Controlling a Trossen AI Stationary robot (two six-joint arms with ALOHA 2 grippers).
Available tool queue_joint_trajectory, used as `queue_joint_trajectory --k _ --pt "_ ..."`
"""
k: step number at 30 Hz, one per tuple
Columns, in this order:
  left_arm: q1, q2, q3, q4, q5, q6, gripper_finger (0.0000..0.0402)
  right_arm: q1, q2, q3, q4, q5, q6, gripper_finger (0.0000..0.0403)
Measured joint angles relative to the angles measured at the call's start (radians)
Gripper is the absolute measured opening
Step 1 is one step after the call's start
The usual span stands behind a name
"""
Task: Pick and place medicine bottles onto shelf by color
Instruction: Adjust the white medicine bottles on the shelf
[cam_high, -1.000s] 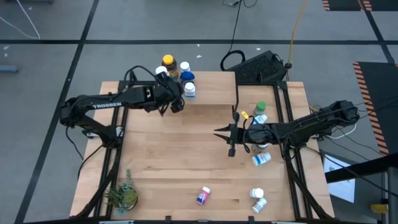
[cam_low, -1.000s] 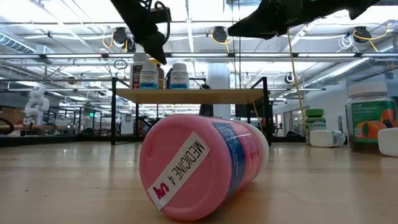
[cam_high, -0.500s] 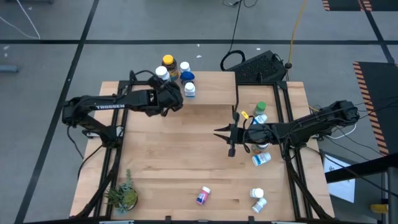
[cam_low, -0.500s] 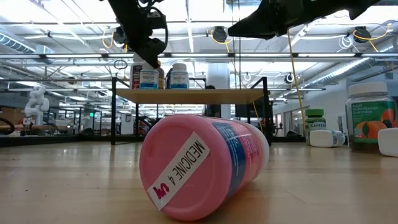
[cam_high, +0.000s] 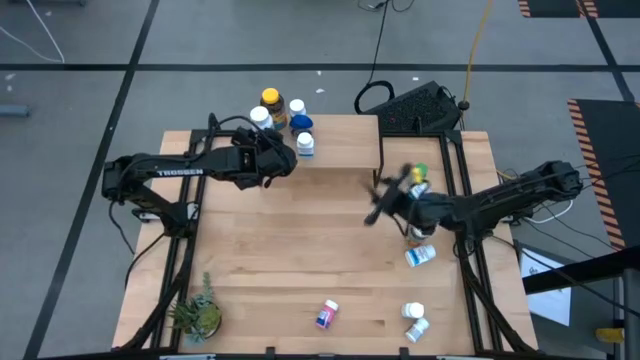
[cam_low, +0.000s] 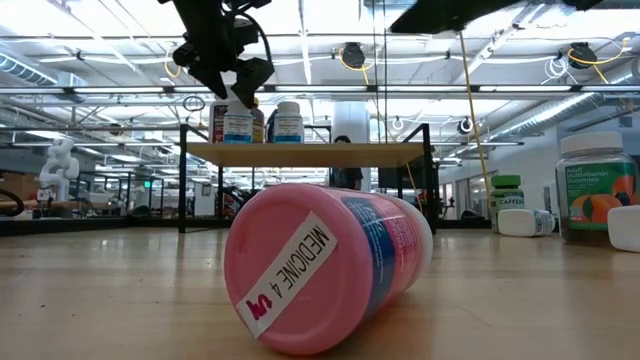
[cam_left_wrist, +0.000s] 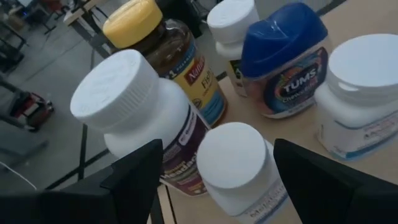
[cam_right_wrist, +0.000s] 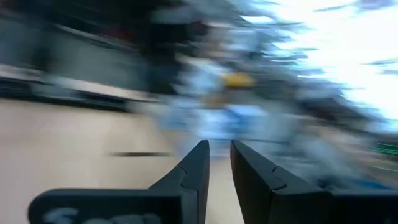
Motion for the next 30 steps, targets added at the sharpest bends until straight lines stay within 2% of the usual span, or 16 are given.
queue_joint_trajectory --k 3,5,7,12,14,23,30 --pt "-0.014 0.0 0.0 -0.018 0.0 -0.03 0.031 0.014 -0.025 -0.007 0.028 0.343 -0.15 0.0059" --pt "-0.026 0.0 0.0 -0.036 -0.002 -0.051 0.031 0.014 -0.036 -0.038 0.021 0.434 -0.149 0.0059" --pt "-0.035 0.0 0.0 -0.044 -0.012 -0.067 0.031 0.015 -0.043 -0.074 0.02 0.37 -0.103 0.0059" --pt "-0.04 0.0 0.0 -0.082 -0.024 -0.161 0.031 0.01 -0.045 -0.122 0.016 -0.052 0.017 0.0059" --pt "-0.04 0.0 0.0 -0.12 -0.039 -0.23 0.031 0.01 -0.045 -0.122 0.018 -0.144 0.07 0.0059" --pt "-0.043 -0.001 -0.09 -0.053 -0.063 -0.339 0.031 0.011 -0.045 -0.122 0.021 -0.169 0.152 0.0059" --pt "-0.043 -0.001 -0.146 -0.123 -0.062 -0.411 0.031 0.011 -0.045 -0.122 0.02 -0.169 0.152 0.0059"
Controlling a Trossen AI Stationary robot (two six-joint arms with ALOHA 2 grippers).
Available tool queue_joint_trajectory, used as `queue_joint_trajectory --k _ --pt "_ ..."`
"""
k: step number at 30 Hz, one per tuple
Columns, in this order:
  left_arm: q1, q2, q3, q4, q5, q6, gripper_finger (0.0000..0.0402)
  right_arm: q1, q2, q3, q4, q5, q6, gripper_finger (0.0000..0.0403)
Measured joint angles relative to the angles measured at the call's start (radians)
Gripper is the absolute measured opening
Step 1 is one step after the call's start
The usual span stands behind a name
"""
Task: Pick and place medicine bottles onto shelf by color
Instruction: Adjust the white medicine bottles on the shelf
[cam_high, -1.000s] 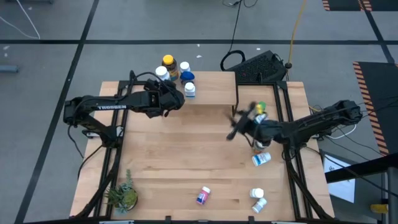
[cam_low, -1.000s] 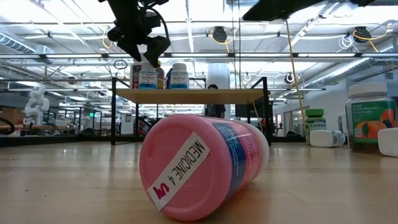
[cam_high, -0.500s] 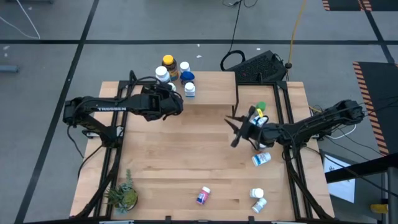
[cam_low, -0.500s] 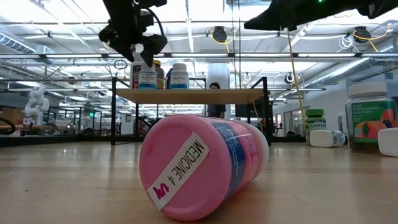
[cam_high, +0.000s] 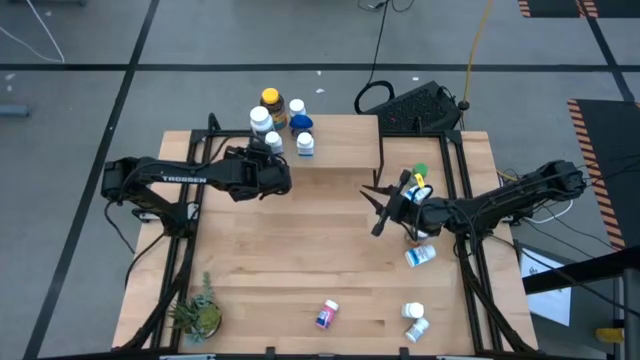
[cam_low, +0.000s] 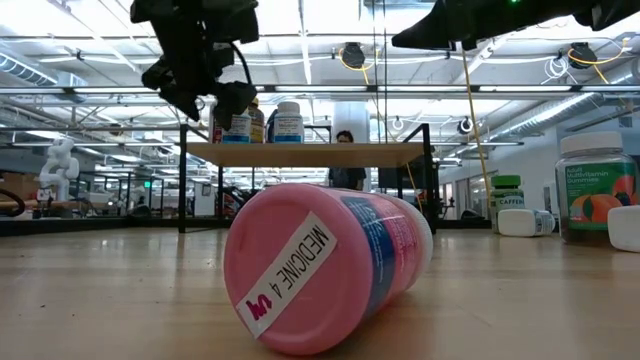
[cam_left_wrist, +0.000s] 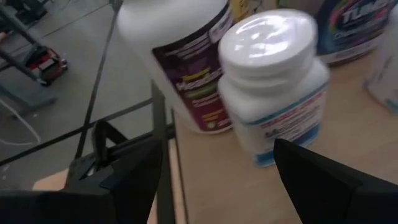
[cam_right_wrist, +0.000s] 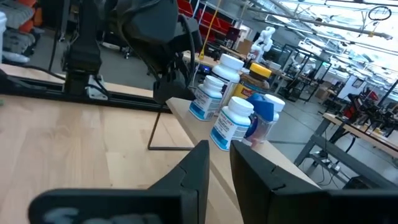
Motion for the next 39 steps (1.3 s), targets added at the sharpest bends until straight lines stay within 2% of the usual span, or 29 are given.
queue_joint_trajectory --k 13,17,26,30,37,39 --pt "-0.001 -0.029 -0.001 -0.125 -0.001 -0.107 0.031 0.0 0.0 0.0 -0.008 0.0 -0.001 0.0059" --pt "-0.016 -0.064 -0.001 -0.168 0.051 -0.152 0.031 0.0 0.0 0.0 -0.017 0.0 0.004 0.0059" --pt "-0.06 -0.156 0.001 -0.024 0.025 -0.151 0.031 0.0 0.0 0.0 -0.022 0.0 0.004 0.0059" --pt "-0.052 -0.152 0.0 0.039 0.071 -0.083 0.031 0.0 0.0 0.0 -0.023 0.0 0.007 0.0059" --pt "-0.02 -0.152 0.0 0.142 0.085 -0.075 0.031 0.0 0.0 0.0 -0.022 0.0 0.015 0.0059" --pt "0.001 -0.136 0.0 0.171 0.133 -0.061 0.031 0.0 0.0 0.0 -0.015 0.0 0.007 0.0059"
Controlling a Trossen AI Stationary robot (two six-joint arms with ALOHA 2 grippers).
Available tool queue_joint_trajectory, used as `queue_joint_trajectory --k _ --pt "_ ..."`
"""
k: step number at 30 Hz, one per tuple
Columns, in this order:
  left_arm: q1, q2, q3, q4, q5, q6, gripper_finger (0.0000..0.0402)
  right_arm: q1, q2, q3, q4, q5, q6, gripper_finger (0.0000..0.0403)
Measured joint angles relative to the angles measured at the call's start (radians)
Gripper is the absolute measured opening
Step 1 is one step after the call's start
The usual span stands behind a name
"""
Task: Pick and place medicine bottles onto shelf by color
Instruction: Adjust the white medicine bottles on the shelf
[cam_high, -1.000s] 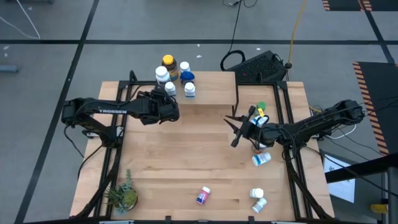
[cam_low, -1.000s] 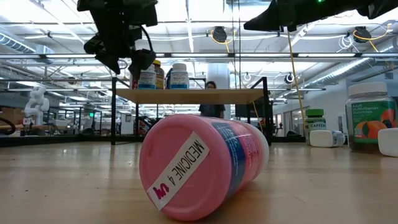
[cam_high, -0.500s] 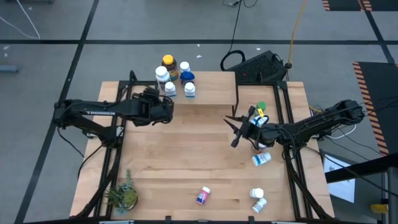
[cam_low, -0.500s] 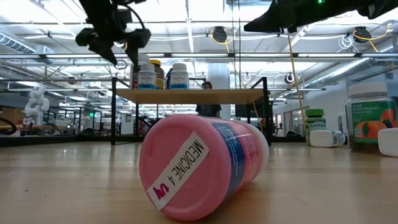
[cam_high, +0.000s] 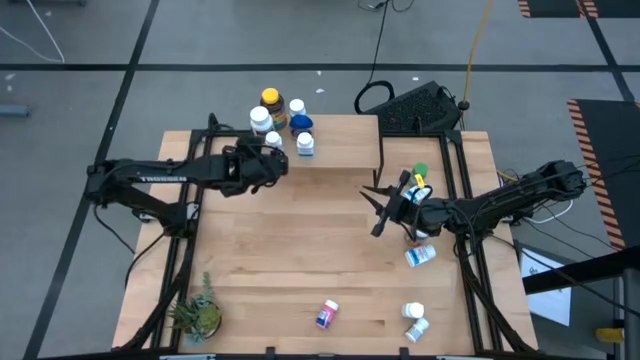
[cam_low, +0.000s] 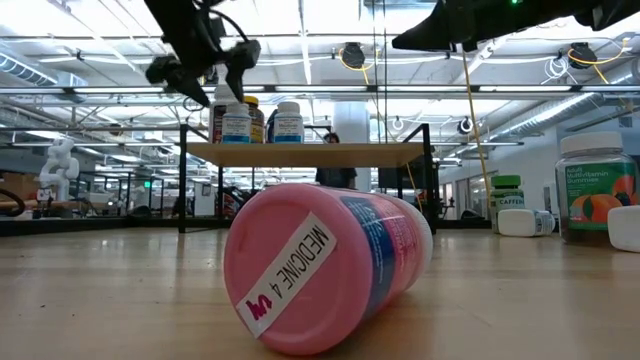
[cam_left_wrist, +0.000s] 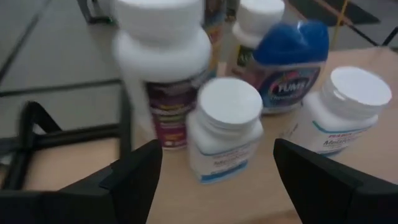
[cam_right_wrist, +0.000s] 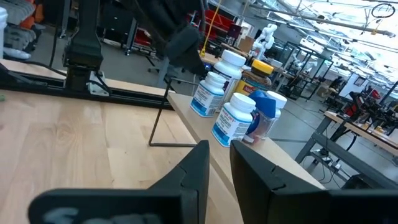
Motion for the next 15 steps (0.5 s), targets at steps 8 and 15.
queue_joint_trajectory --k 8,15 --pt "0.049 0.089 0.0 0.066 0.066 0.018 0.031 0.0 0.0 0.0 0.008 0.0 -0.009 0.0059" --pt "0.058 0.104 0.0 0.055 0.02 -0.005 0.031 0.0 0.0 0.0 0.008 0.0 -0.023 0.0059"
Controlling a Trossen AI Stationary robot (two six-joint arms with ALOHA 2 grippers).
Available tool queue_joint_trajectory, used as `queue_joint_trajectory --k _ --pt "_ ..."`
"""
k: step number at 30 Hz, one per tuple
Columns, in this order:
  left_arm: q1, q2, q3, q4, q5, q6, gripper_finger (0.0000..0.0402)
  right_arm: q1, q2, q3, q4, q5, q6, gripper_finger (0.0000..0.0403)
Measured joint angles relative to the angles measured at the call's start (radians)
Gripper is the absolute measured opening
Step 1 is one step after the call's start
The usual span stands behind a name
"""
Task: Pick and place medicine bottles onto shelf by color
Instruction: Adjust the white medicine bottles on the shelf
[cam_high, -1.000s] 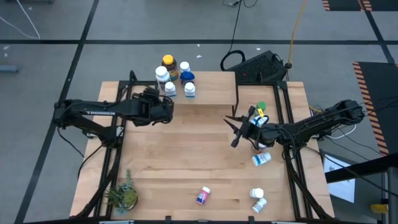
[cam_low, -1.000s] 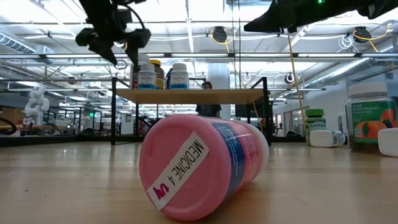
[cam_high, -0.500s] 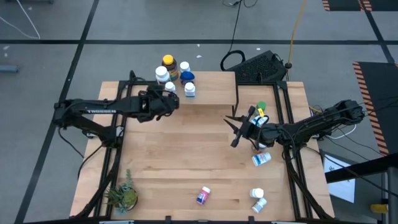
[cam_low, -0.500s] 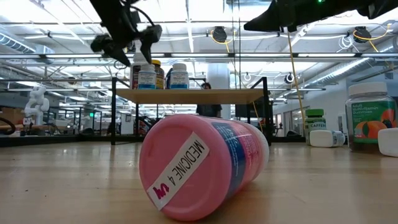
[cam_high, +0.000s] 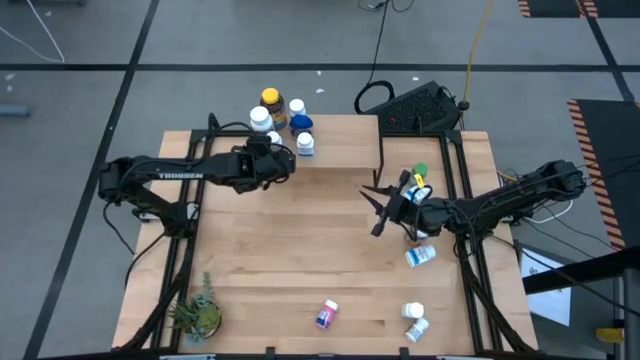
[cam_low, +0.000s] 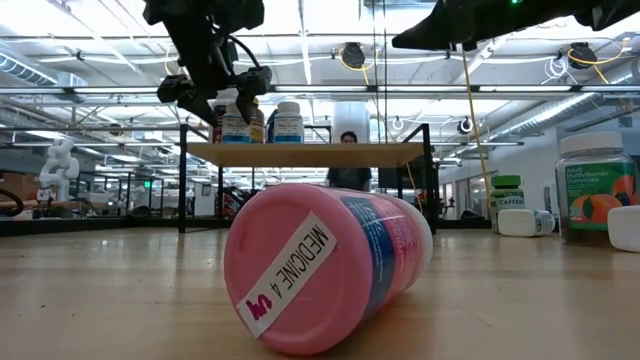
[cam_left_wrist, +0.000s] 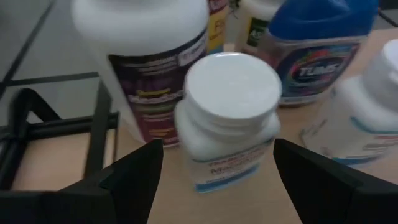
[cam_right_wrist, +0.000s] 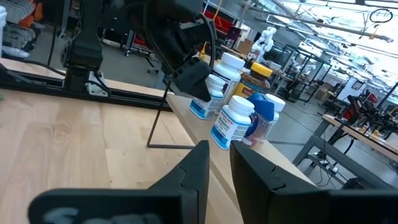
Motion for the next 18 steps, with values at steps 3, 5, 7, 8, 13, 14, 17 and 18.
queue_joint_trajectory --k 3,5,7,8,13,14,17,18 --pt "0.004 -0.002 0.0 -0.013 -0.025 -0.004 0.031 0.0 0.0 0.0 0.0 0.0 -0.003 0.0059" --pt "0.004 -0.001 0.0 -0.05 -0.032 -0.022 0.031 0.0 0.0 0.0 0.0 0.0 -0.003 0.0059" --pt "0.004 -0.002 0.0 -0.083 -0.037 -0.042 0.031 0.0 0.0 0.0 0.0 0.0 -0.003 0.0059" --pt "0.004 -0.002 0.0 -0.1 -0.037 -0.047 0.031 0.0 0.0 0.0 0.0 0.0 -0.003 0.0059" --pt "-0.002 -0.002 0.0 -0.131 -0.035 -0.049 0.031 0.0 0.0 0.0 0.0 0.0 -0.003 0.0059" --pt "-0.006 -0.002 0.0 -0.131 -0.035 -0.048 0.031 0.0 0.0 0.0 0.0 0.0 -0.003 0.0059" --pt "-0.02 -0.002 0.0 -0.132 -0.035 -0.042 0.031 0.0 0.0 0.0 0.0 0.0 0.005 0.0059" --pt "-0.024 -0.003 0.0 -0.132 -0.035 -0.036 0.031 0.0 0.0 0.0 0.0 0.0 0.006 0.0059"
